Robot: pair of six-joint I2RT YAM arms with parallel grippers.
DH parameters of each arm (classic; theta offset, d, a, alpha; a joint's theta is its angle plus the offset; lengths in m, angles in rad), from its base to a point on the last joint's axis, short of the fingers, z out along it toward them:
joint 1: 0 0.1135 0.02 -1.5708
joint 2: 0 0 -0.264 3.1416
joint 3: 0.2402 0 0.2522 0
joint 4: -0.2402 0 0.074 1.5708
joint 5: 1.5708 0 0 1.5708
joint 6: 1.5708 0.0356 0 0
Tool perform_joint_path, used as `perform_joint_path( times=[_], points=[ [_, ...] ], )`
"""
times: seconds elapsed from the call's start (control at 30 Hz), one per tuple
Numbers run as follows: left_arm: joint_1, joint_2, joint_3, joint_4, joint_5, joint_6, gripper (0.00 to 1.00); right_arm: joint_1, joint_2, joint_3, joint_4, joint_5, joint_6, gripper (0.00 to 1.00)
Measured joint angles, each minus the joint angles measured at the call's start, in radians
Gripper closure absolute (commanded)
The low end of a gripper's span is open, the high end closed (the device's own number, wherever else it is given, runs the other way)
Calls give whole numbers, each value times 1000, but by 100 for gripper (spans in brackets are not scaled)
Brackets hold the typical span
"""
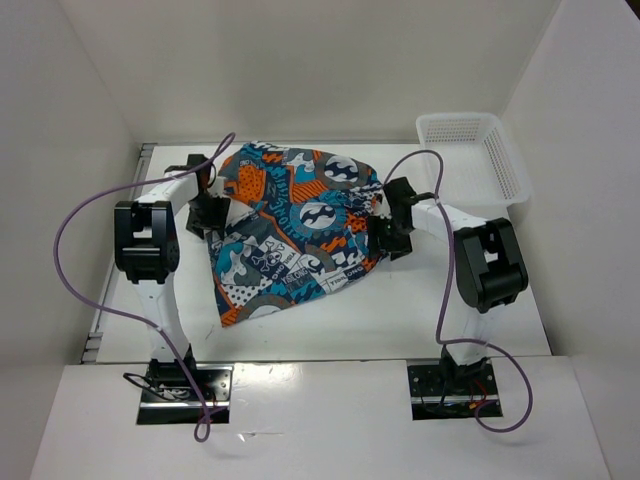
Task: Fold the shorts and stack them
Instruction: Fold the shorts
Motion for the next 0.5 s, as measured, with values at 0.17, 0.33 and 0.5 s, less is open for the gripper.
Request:
perform_joint_path(
  times=[0.17, 0.33, 0.5],
  points=[
    [2, 5, 11, 14, 38, 0, 69, 0, 51, 18, 32, 1, 18, 88],
    [6, 27, 37, 10, 93, 0, 97, 0, 56, 29, 38, -10, 16, 100],
    [15, 27, 36, 19, 93, 0, 100, 0, 14, -23, 18, -40, 12, 100]
  ],
)
